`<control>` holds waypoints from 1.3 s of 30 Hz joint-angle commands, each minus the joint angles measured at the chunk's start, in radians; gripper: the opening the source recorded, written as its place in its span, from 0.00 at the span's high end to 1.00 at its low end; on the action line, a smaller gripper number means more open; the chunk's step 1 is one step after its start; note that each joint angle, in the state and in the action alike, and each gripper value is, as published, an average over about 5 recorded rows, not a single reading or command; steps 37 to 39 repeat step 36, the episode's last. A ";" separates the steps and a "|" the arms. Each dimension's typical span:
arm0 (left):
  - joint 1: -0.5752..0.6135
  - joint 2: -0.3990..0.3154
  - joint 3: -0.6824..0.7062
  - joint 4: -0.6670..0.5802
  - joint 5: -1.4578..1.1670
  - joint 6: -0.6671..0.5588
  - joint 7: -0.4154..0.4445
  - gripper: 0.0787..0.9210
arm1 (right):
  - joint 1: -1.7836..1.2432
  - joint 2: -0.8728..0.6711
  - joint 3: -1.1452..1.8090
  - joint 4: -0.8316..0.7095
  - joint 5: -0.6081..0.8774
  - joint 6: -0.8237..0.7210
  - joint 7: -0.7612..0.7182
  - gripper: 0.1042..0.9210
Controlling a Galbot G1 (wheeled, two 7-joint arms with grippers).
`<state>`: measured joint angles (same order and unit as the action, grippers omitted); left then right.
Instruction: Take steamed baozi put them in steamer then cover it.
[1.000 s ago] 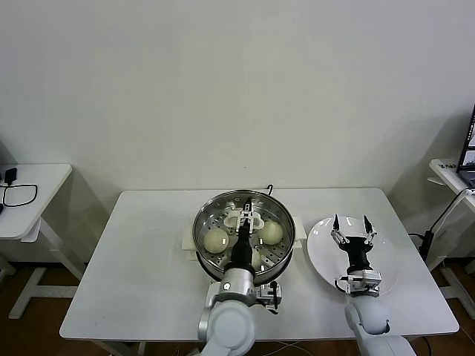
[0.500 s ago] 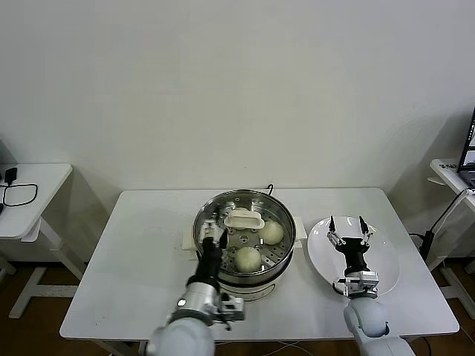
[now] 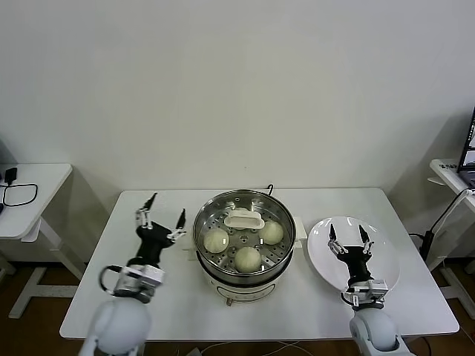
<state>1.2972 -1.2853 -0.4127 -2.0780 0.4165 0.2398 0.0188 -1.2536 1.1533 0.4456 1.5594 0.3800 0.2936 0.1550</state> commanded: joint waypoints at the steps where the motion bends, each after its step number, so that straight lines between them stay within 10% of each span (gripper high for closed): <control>1: 0.002 0.039 -0.223 0.297 -0.613 -0.318 0.002 0.12 | -0.075 -0.008 0.022 0.065 0.062 -0.020 -0.044 0.12; 8: 0.120 0.028 -0.180 0.296 -0.344 -0.554 0.097 0.12 | -0.106 -0.024 0.052 0.068 0.065 -0.045 -0.076 0.12; 39: 0.159 -0.009 -0.134 0.310 -0.339 -0.590 0.042 0.12 | -0.132 0.034 0.099 0.066 0.028 -0.031 -0.112 0.12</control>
